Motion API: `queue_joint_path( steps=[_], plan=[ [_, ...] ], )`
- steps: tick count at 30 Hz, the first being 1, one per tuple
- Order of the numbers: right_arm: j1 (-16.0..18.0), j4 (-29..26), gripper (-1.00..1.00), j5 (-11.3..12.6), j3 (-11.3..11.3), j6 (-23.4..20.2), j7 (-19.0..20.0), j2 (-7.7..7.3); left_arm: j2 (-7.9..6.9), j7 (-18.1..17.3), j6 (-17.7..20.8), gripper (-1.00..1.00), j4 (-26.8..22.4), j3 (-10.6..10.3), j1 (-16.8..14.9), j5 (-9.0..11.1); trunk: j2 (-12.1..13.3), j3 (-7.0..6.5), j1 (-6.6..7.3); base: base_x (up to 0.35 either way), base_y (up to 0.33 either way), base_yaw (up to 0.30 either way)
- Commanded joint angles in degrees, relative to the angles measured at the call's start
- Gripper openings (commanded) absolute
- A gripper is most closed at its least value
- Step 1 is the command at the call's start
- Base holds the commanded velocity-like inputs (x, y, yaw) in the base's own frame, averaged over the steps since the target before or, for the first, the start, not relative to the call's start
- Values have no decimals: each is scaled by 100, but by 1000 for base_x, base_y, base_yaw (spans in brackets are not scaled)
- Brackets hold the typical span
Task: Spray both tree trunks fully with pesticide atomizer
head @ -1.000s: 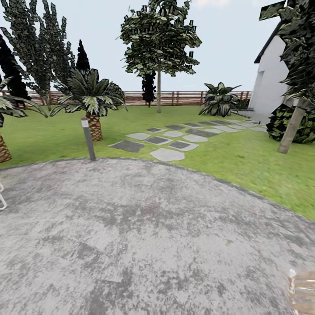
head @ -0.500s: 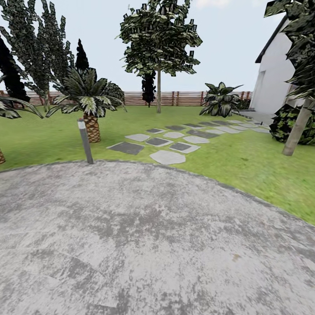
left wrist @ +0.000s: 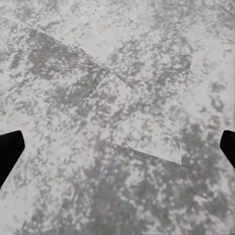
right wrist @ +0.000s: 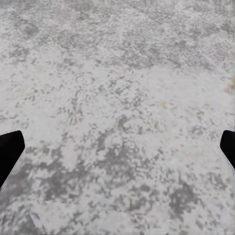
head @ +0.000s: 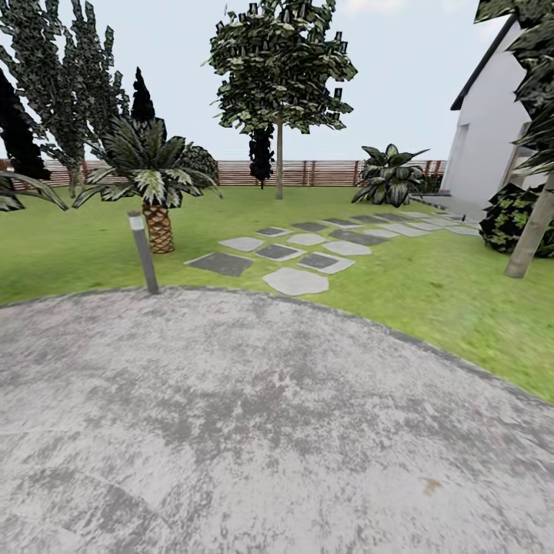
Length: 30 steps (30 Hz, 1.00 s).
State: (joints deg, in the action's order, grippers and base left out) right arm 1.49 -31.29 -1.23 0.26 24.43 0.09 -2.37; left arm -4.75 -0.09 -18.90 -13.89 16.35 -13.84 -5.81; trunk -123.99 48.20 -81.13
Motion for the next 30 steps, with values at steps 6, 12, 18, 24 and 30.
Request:
queue_joint_path(
  steps=[6,12,18,24,30],
  plan=[
    [0,-2,100,-36,8,0,3,0,0,0,0,100,-3,-1,-3,-2,0,0,0,340,0,0],
    [0,-12,100,-226,5,2,0,3,0,0,0,100,0,-1,-3,-4,0,0,0,340,0,0],
    [0,-31,100,-230,0,7,0,16,0,0,0,100,1,-1,-1,-7,0,0,0,340,0,0],
    [0,-21,100,-231,-2,1,5,3,0,0,0,100,-1,-1,-1,-8,0,0,0,340,0,0],
    [0,-18,100,-237,-8,0,2,-16,1,0,0,100,0,-1,0,-8,0,0,0,340,0,0]
  ],
)
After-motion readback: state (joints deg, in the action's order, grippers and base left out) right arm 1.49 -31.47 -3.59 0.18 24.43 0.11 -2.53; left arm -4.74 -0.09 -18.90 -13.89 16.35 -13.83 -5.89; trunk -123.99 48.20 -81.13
